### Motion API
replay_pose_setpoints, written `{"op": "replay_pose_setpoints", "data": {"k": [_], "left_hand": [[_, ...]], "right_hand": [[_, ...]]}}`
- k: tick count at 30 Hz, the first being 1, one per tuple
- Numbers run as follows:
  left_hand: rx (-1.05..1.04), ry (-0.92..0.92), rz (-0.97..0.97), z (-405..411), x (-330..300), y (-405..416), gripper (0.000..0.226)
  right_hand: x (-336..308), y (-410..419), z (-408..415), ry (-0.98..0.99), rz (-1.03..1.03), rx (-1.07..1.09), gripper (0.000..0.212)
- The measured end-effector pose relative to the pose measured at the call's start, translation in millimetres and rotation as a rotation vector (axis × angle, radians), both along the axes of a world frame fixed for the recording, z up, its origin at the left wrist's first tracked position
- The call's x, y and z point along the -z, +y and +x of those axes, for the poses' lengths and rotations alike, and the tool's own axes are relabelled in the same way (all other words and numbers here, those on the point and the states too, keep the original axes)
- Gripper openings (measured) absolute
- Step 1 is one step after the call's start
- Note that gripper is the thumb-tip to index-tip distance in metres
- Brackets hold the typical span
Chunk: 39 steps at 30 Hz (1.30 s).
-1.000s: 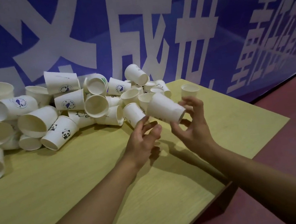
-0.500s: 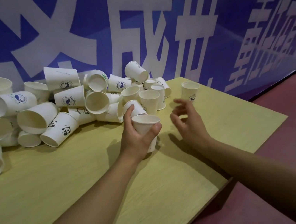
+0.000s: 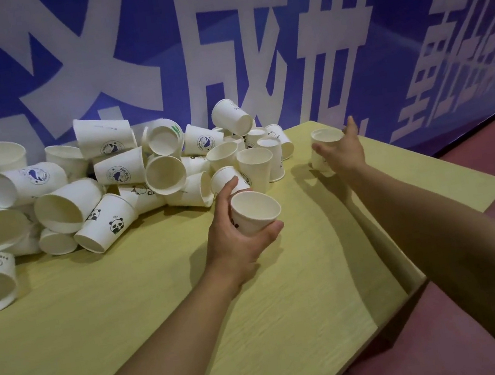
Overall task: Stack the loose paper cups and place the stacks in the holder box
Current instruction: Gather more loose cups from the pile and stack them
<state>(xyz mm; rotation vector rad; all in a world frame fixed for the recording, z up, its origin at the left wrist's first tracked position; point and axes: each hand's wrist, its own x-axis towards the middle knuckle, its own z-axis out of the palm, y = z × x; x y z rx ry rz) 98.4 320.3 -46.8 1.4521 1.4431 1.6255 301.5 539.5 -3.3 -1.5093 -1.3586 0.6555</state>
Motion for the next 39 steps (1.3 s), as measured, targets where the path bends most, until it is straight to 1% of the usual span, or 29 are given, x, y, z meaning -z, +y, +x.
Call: {"op": "replay_pose_setpoints", "data": {"k": [3, 7, 12, 16, 18, 21, 25, 28, 29, 31, 32, 33, 34, 36, 38, 39], "left_hand": [[0.0, -0.002, 0.003, -1, 0, 2, 0.097], [-0.027, 0.0, 0.013, 0, -1, 2, 0.097], [-0.035, 0.028, 0.01, 0, -1, 2, 0.1], [-0.053, 0.058, -0.014, 0, -4, 0, 0.101], [-0.061, 0.071, -0.019, 1, -6, -2, 0.102], [-0.03, 0.083, -0.042, 1, -5, -2, 0.104], [-0.02, 0.054, -0.06, 0, -4, 0, 0.104], [-0.023, 0.026, -0.06, -1, -4, 2, 0.105], [-0.022, 0.013, -0.049, -2, -4, 3, 0.107], [-0.025, 0.01, -0.019, -2, -3, 2, 0.107], [-0.028, 0.017, -0.003, -3, -3, 1, 0.106], [-0.031, 0.024, 0.006, -3, -3, 0, 0.103], [-0.033, 0.027, 0.009, -3, -3, 0, 0.099], [-0.044, 0.024, 0.011, -2, -3, 1, 0.087], [-0.073, 0.0, 0.006, -1, -3, 2, 0.079], [-0.08, -0.021, 0.002, -1, -3, 2, 0.078]], "right_hand": [[-1, 3, -1, 0.01, 0.009, -0.013, 0.095], [-10, -13, -9, 0.01, 0.134, -0.043, 0.091], [-31, -73, -27, 0.07, 0.245, -0.233, 0.086], [-47, -124, -37, 0.147, 0.247, -0.419, 0.079], [-51, -145, -42, 0.138, 0.237, -0.51, 0.076], [-48, -164, -52, 0.073, 0.2, -0.594, 0.071], [-32, -173, -61, -0.095, 0.199, -0.647, 0.072], [-24, -175, -65, -0.1, 0.161, -0.682, 0.07], [-21, -175, -66, -0.134, 0.156, -0.691, 0.068], [-13, -173, -67, -0.291, 0.159, -0.707, 0.063], [-9, -172, -68, -0.351, 0.136, -0.731, 0.061], [-4, -171, -68, -0.368, 0.092, -0.761, 0.059], [-1, -170, -69, -0.336, 0.048, -0.793, 0.058], [-2, -168, -70, -0.148, 0.026, -0.827, 0.057], [-8, -154, -71, 0.034, 0.112, -0.738, 0.052], [-12, -142, -72, 0.061, 0.174, -0.641, 0.044]]}}
